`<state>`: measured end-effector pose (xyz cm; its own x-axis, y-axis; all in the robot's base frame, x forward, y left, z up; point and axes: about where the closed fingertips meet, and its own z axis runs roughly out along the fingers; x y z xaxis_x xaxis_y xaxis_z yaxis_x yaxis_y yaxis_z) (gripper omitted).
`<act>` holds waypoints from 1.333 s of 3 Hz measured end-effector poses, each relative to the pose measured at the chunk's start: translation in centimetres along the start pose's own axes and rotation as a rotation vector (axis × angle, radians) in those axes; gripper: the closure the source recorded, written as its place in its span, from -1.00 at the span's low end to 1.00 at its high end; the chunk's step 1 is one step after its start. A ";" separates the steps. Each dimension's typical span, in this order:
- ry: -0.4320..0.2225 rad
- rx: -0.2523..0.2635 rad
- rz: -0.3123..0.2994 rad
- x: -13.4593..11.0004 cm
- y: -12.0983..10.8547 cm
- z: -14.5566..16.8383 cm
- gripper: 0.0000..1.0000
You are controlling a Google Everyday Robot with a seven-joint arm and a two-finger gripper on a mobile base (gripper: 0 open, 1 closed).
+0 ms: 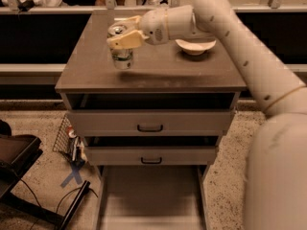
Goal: Pick 7up can from bottom drawer and place on counter
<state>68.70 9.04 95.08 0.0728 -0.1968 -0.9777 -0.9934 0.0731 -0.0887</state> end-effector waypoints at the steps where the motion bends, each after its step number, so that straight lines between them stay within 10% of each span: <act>1: -0.049 0.010 0.021 -0.7 -3.9 2.2 1.00; 4: -0.074 0.126 0.110 3.0 -10.2 4.4 1.00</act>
Offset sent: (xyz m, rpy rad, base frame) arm 0.1053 0.0341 0.0228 0.0955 0.0262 -0.0923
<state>79.46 11.99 92.26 -0.0246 -0.1091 -0.9937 -0.9771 0.2126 0.0008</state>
